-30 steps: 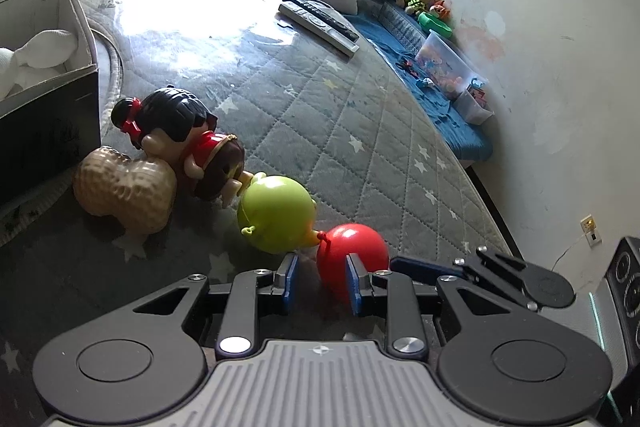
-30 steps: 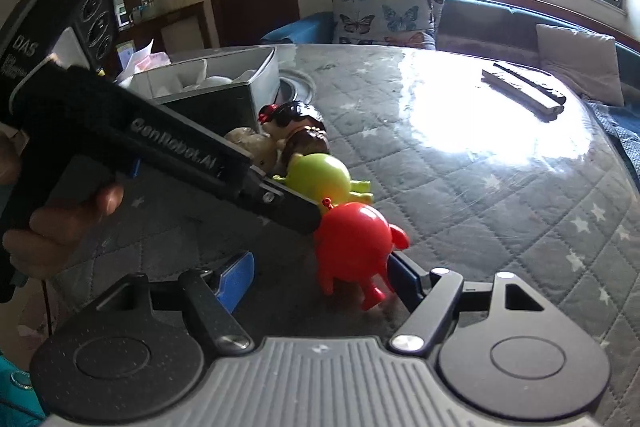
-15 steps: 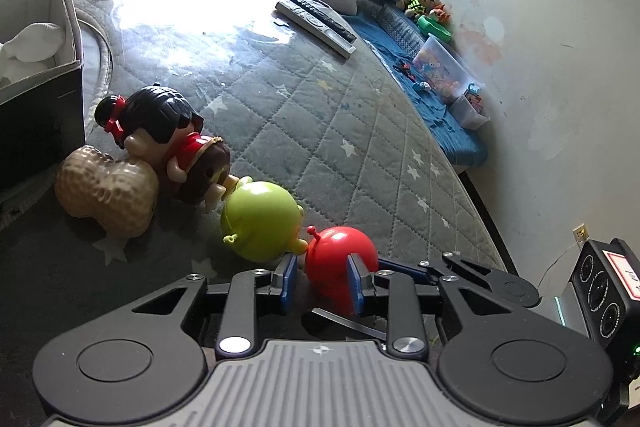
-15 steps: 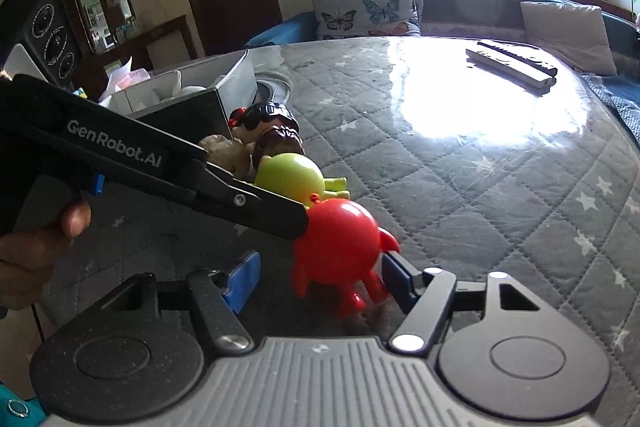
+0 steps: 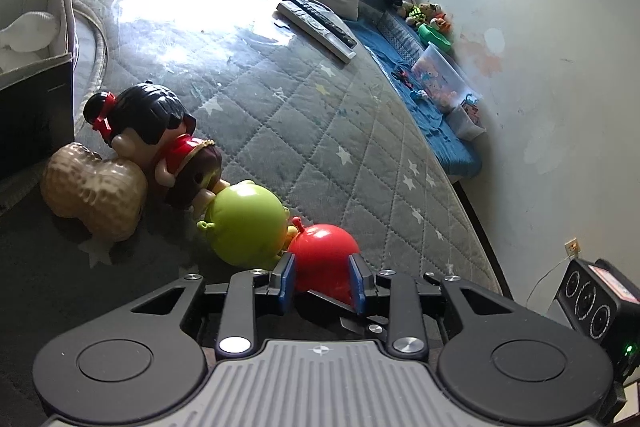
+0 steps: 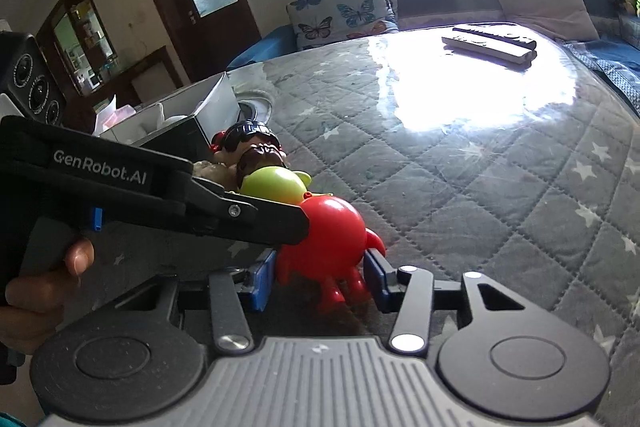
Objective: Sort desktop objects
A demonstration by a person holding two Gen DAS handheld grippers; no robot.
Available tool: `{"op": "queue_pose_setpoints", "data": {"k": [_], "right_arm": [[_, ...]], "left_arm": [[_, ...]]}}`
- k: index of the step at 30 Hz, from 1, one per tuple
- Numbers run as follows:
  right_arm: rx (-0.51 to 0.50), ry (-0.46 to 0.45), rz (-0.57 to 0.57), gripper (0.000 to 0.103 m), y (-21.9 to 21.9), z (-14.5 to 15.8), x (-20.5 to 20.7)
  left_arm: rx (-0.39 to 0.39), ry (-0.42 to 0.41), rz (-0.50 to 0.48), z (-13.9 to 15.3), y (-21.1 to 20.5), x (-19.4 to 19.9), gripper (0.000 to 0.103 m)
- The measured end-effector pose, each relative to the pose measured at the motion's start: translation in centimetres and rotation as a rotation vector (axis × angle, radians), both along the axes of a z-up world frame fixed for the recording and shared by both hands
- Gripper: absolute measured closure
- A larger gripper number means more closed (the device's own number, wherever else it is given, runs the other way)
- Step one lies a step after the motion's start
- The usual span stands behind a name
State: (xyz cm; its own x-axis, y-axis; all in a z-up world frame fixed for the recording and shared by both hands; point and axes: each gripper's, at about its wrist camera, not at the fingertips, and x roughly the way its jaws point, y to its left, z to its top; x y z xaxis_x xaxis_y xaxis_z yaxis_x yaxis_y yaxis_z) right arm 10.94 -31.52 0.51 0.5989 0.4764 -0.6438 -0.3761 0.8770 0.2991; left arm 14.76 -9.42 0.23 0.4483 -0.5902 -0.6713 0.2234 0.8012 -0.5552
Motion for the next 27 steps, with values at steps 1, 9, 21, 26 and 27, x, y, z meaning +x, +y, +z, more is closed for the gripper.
{"op": "queue_pose_setpoints", "data": {"k": [1,9,21,26,27], "right_arm": [[0.001,-0.001,-0.002,0.055,0.0,0.0,0.0],[-0.005,-0.011,-0.002,0.056,0.1,0.4,-0.7],[-0.018,-0.145,0.097,0.056,4.9,5.3,0.1],[-0.010,-0.197,0.178,0.056,9.5,7.1,2.2],[-0.009,-0.205,0.195,0.056,10.5,7.3,2.7]], "left_arm": [[-0.002,0.003,0.001,0.0,0.0,0.1,0.071],[-0.008,-0.020,-0.023,0.3,0.0,-0.5,0.072],[-0.034,-0.180,0.079,5.5,5.3,-2.4,0.072],[-0.035,-0.233,0.179,7.4,9.9,-2.2,0.072],[-0.032,-0.238,0.198,7.6,10.8,-2.0,0.072]]}}
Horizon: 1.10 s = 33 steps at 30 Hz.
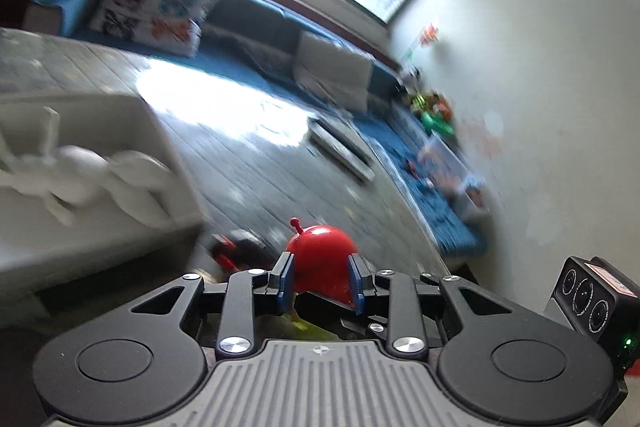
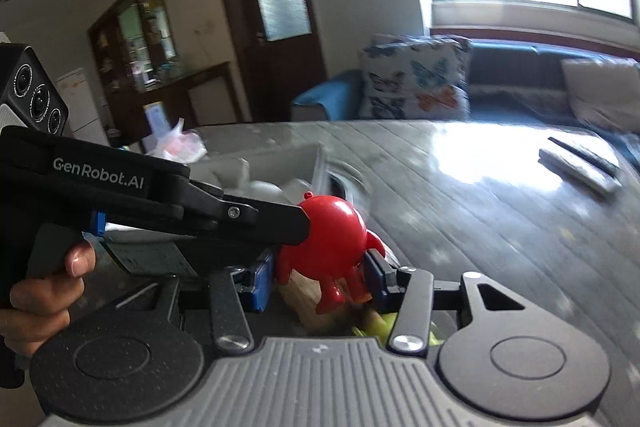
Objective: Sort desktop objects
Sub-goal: 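Carry the red toy with the left gripper and lower it into the box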
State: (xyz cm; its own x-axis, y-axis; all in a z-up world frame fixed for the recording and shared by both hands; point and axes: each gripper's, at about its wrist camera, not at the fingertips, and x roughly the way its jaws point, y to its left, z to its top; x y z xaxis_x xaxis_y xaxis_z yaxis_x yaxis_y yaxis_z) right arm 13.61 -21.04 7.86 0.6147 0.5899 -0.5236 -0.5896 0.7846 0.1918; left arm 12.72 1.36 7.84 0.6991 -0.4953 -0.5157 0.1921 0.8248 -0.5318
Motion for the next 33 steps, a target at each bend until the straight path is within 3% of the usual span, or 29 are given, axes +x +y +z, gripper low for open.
{"op": "queue_pose_setpoints", "data": {"k": [8,16,23,33], "right_arm": [[-0.036,-0.013,0.099,0.056,7.6,0.7,4.7],[-0.124,0.059,0.137,0.056,13.4,-1.2,8.8],[-0.191,0.112,0.123,0.056,15.2,-3.7,9.8],[-0.231,0.129,0.128,0.054,15.8,-4.2,9.8]], "left_arm": [[0.002,0.000,0.133,0.5,6.4,2.9,0.072],[-0.055,0.105,0.194,-3.0,11.4,6.6,0.072],[-0.050,0.157,0.187,-5.4,12.2,8.3,0.072],[-0.047,0.190,0.188,-6.6,12.5,8.4,0.072]]}}
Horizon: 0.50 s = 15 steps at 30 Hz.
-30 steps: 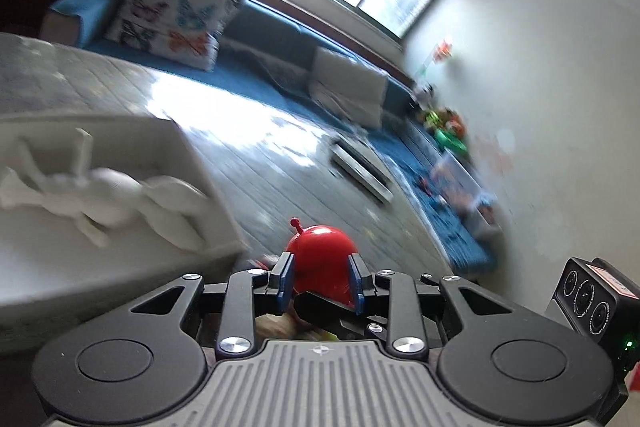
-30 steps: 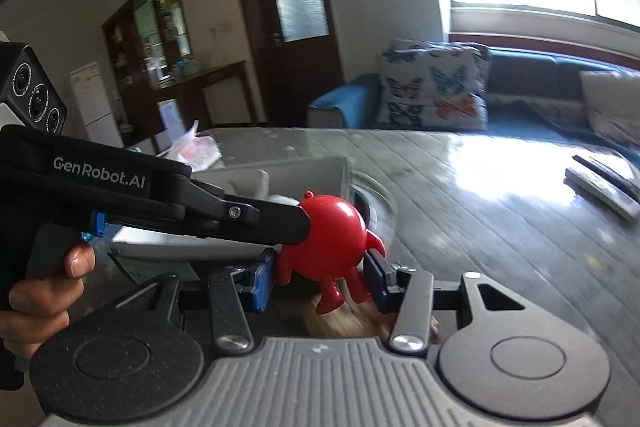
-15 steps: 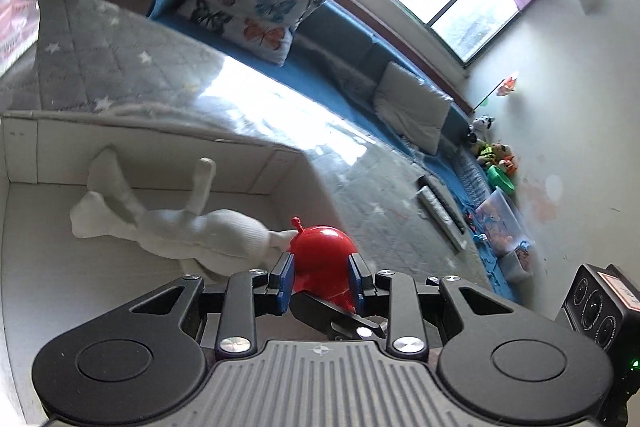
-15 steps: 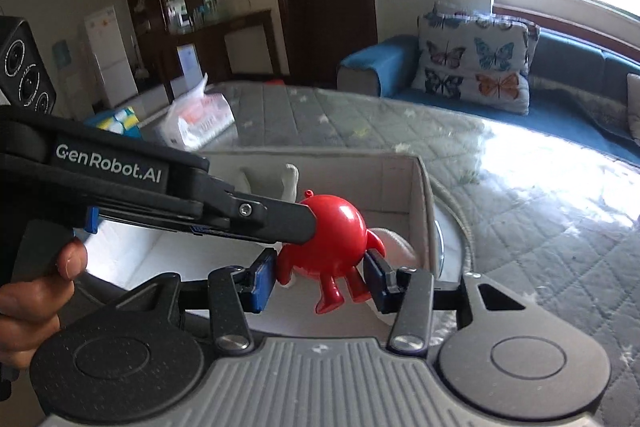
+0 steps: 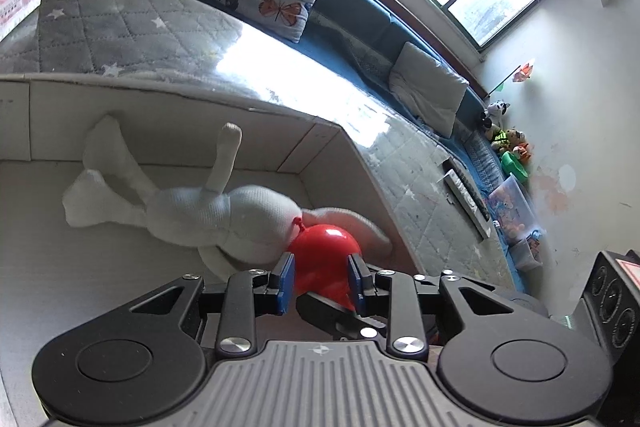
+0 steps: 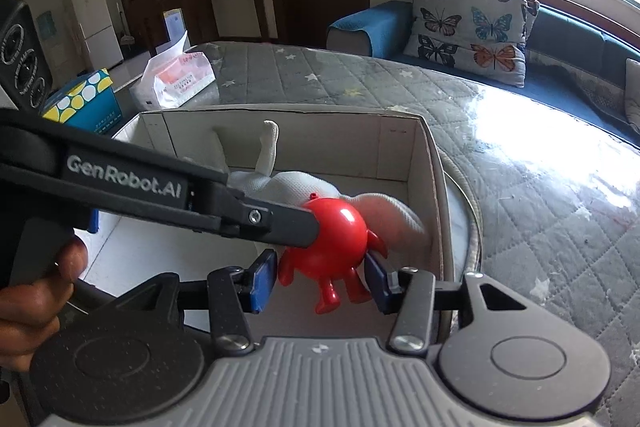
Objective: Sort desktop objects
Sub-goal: 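Carry the red toy with the left gripper and lower it into the box, then open the left gripper beside the rabbit and withdraw from the box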
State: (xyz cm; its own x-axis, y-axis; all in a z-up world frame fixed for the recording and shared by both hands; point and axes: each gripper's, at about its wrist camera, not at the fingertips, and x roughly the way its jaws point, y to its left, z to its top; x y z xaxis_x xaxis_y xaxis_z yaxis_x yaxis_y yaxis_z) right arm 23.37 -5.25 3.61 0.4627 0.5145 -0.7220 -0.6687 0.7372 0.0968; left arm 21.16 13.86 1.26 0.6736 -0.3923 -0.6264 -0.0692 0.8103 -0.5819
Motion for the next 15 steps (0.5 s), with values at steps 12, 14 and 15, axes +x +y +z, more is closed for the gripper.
{"op": "queue_pose_setpoints", "data": {"k": [12,14,15], "right_arm": [[0.035,-0.005,0.008,0.051,-1.0,0.9,-0.6],[0.042,-0.014,0.009,0.050,-1.3,1.2,-1.0],[0.049,-0.020,0.009,0.050,-1.5,1.5,-1.2]], "left_arm": [[0.032,-0.016,0.007,0.7,-0.6,-0.7,0.072],[0.040,-0.021,0.006,0.9,-0.8,-0.8,0.072],[0.044,-0.025,0.007,1.1,-0.9,-1.0,0.072]]}}
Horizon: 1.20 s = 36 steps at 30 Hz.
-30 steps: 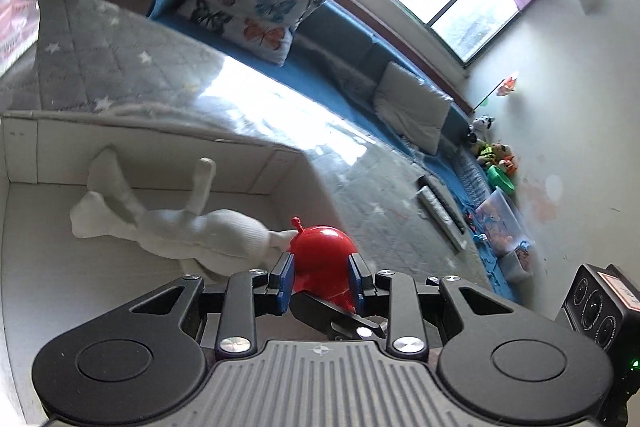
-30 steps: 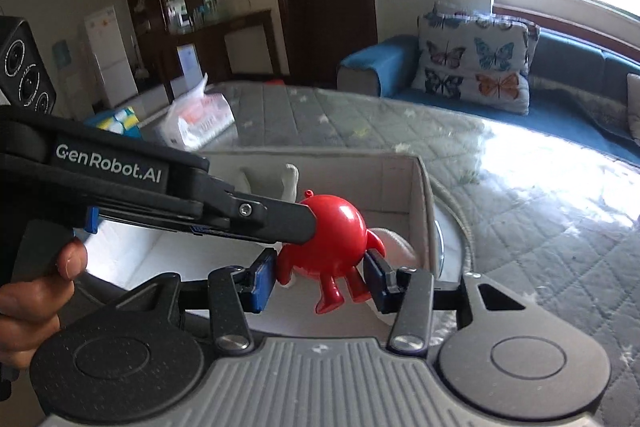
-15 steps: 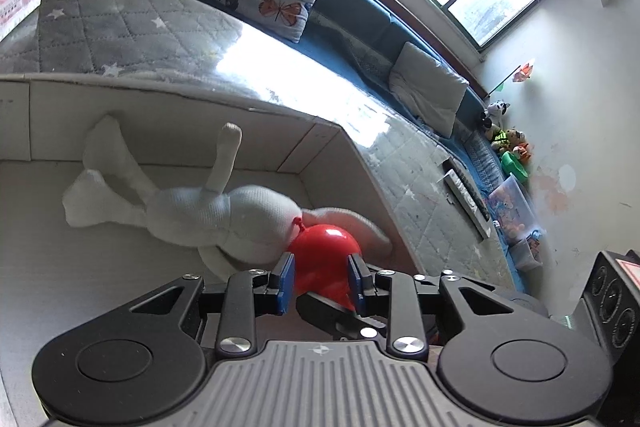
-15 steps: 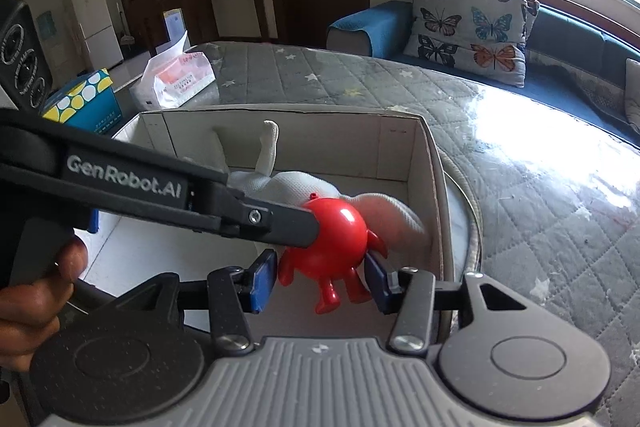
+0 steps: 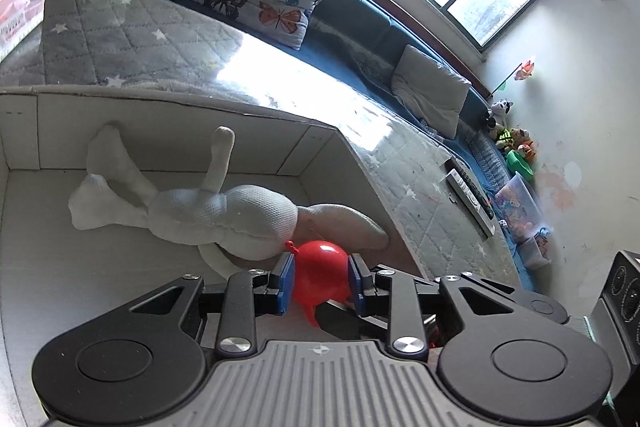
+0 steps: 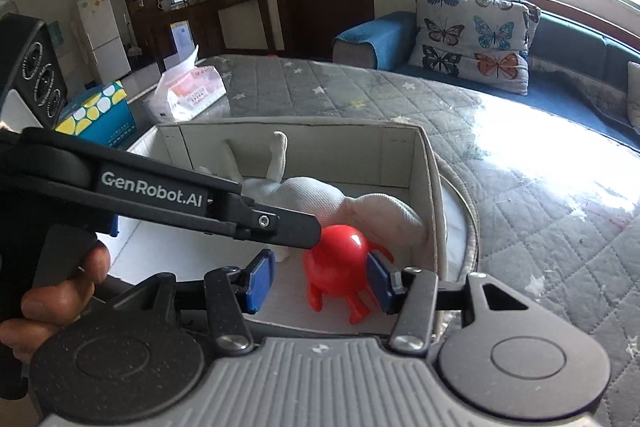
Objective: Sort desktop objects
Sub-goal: 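Open the left gripper beside the rabbit and withdraw from the box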
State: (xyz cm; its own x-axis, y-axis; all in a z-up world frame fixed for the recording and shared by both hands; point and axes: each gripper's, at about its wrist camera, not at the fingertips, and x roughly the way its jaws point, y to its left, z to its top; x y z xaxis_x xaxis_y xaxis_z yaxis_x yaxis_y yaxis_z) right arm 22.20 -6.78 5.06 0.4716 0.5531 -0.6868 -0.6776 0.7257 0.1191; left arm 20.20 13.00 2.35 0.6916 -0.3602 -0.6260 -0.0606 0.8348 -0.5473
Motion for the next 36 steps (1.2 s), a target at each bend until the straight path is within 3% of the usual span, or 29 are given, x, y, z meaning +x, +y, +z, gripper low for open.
{"op": "queue_pose_setpoints", "data": {"k": [9,17,25,36], "right_arm": [[0.062,-0.069,-0.032,0.043,-3.7,2.4,-2.6],[0.057,-0.102,-0.071,0.038,-8.4,2.6,-5.8],[0.028,-0.107,-0.131,0.033,-12.4,0.9,-8.5],[-0.027,-0.083,-0.234,0.031,-16.3,-2.2,-8.8]], "left_arm": [[0.044,-0.081,-0.018,2.5,-1.8,-2.5,0.072],[0.071,-0.135,-0.072,3.8,-4.8,-5.2,0.072],[0.084,-0.117,-0.154,2.7,-8.9,-7.0,0.072],[0.051,-0.045,-0.263,0.1,-13.5,-7.0,0.072]]}}
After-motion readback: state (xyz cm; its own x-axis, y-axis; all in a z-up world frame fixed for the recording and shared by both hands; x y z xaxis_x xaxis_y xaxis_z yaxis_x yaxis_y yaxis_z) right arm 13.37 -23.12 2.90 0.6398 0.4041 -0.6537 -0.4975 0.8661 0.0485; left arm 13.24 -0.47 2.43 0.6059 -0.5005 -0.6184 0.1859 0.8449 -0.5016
